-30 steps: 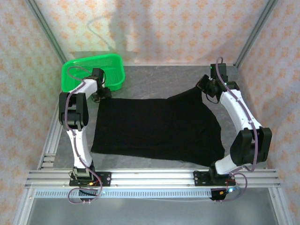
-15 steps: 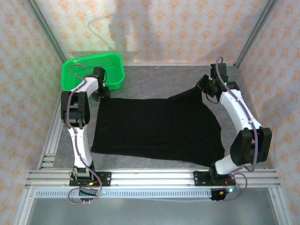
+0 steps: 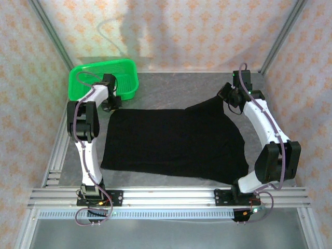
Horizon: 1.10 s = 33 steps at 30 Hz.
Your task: Fold and stack the t-shirts
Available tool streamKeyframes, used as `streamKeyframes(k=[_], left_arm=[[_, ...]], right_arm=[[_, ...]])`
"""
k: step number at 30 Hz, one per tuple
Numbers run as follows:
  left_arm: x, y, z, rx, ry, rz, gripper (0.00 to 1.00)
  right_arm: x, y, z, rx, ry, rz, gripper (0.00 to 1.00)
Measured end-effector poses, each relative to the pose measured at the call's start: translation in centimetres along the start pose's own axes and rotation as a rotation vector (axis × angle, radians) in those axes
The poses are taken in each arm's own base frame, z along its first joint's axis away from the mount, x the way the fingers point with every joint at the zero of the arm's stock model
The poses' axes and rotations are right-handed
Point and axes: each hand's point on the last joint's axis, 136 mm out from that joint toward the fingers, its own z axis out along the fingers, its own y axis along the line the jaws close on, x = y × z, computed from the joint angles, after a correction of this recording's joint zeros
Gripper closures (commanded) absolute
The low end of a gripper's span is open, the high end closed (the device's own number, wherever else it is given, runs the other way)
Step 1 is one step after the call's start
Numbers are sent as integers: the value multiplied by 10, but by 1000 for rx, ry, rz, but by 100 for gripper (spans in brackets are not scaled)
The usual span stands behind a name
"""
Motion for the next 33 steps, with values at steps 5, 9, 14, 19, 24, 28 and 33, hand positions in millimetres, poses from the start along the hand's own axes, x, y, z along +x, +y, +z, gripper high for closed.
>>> streamKeyframes(k=[5,9,14,19,24,28,33], left_arm=[[1,-1,-35,39,-19,-7,100],[-10,-8,-87,99,-118,-7,100],[-4,-14,-116,152,-160,1,100],[21,-9,-116,149,-124,0,100],[38,1,-127,141,-130,-11,100],[48,6,-135,131,-146,-13,100],[69,13,-136,119,-141,-16,100]], right_arm=[[-7,4,-4,-5,-22,-4,100],[-11,7,-6,-13,-32,-8,100],[-10,7,-13,-14,-33,-17,100],[-7,2,-41,-11,-61,-36,100],[8,-15,-70,14,-85,-32,100],[28,-36,-79,58,-64,-2,100],[61,-68,-84,126,-17,67,100]])
